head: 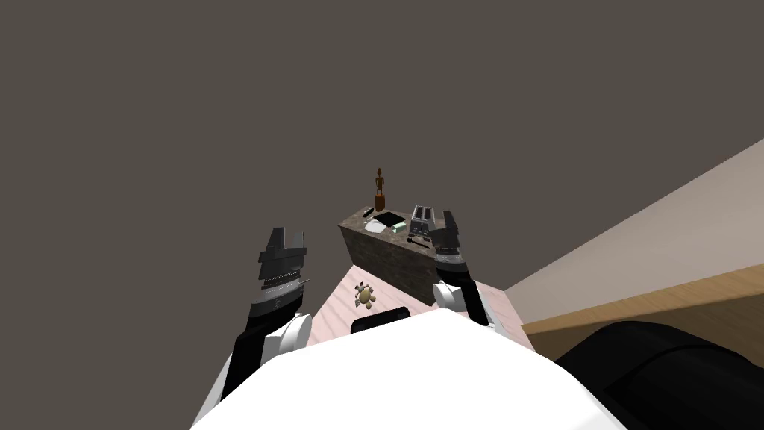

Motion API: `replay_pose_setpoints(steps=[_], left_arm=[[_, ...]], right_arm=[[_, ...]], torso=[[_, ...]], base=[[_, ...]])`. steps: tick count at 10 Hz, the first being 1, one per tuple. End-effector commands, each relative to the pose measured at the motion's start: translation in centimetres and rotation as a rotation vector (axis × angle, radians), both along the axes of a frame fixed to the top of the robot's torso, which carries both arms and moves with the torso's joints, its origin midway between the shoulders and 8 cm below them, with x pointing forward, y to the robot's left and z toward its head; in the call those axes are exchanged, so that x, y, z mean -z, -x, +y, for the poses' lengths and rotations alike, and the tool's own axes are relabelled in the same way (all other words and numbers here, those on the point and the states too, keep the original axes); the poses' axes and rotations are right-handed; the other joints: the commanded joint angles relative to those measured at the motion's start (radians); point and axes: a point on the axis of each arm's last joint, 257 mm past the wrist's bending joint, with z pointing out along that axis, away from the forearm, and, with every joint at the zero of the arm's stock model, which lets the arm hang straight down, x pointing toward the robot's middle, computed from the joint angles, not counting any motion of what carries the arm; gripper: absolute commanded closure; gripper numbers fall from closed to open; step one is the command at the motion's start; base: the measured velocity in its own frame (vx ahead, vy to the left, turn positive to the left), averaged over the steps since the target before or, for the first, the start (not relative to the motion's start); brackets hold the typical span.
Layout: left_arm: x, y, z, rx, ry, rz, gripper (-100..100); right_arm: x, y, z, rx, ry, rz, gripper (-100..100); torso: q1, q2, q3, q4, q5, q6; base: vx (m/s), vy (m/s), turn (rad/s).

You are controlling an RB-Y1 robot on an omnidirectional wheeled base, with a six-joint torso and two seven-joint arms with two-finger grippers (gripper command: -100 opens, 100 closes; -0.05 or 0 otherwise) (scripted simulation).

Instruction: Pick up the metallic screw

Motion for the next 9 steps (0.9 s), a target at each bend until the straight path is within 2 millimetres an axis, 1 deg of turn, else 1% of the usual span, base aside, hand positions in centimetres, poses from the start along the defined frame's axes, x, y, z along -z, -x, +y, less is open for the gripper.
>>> replay_pose_setpoints(steps=[1, 4, 5, 7, 8, 9], left_arm=[[0.0, 0.0, 0.0, 0.000, 0.000, 0.000, 0], [0.0, 0.0, 0.0, 0.000, 0.000, 0.000, 0], [0.0, 0.0, 0.0, 0.000, 0.000, 0.000, 0], [0.0, 0.0, 0.0, 0.000, 0.000, 0.000, 0], [0.0, 0.0, 0.0, 0.000, 0.000, 0.000, 0], [0.0, 0.0, 0.0, 0.000, 0.000, 0.000, 0]], right_arm=[[0.3, -0.2, 0.4, -0.013, 0.040, 0.009, -100], [1.5, -0.5, 1.4, -0.038, 0.148, 0.029, -100], [1.5, -0.5, 1.5, -0.043, 0.158, 0.031, -100], [2.6, -0.6, 2.1, -0.057, 0.244, 0.040, -100], [2.6, -0.6, 2.2, -0.065, 0.260, 0.042, -100], [3.2, -0.7, 2.5, -0.072, 0.308, 0.045, -100]], torso=[[0.000, 0.000, 0.000, 0.000, 0.000, 0.000], [-0.001, -0.002, -0.001, 0.000, 0.000, 0.000], [-0.001, -0.003, -0.002, -0.001, 0.000, 0.000], [0.000, -0.002, -0.001, -0.001, 0.000, 0.000], [0.000, -0.003, -0.002, -0.001, 0.000, 0.000], [0.000, -0.003, -0.002, -0.001, 0.000, 0.000]], base=[[0.009, 0.004, 0.046], [0.033, -0.002, 0.090], [0.032, -0.001, 0.035], [0.042, 0.004, 0.097], [0.041, 0.001, 0.050], [0.037, 0.001, 0.089]])
